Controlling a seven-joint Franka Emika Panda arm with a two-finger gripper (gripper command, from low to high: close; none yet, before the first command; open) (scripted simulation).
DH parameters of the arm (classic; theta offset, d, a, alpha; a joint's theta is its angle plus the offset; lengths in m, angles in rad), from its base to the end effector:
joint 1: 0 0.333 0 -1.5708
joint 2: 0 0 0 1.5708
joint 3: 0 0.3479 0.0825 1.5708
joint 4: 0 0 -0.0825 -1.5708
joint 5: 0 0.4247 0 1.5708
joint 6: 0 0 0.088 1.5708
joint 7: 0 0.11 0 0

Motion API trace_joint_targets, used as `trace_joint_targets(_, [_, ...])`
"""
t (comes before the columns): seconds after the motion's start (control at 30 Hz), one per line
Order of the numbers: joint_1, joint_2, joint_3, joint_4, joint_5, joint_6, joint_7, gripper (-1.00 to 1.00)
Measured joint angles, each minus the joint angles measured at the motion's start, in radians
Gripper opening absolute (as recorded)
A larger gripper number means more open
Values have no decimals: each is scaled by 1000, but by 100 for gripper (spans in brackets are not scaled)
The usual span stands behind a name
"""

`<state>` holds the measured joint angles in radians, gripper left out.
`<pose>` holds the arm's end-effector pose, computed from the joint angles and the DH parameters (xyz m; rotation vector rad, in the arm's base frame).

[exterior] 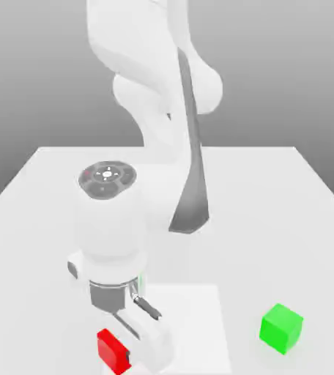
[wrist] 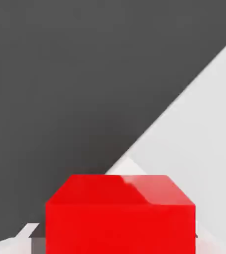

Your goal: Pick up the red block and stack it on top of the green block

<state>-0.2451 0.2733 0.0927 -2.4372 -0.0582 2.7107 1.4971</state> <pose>0.5085 -0.0741 0.1850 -2.1875 2.2525 -0.0018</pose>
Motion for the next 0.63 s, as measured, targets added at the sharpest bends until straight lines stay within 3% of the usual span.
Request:
trace_joint_targets(0.33, [286,-161,215,-76,-2,-88,374,-100])
trace_joint_targets(0.5, [373,-26,185,-72,-117,35,518,-100])
trace_joint_targets(0.53, [380,-7,176,-71,-130,51,529,100])
trace_joint_targets(0.63, [380,-7,176,-71,-130,51,529,100])
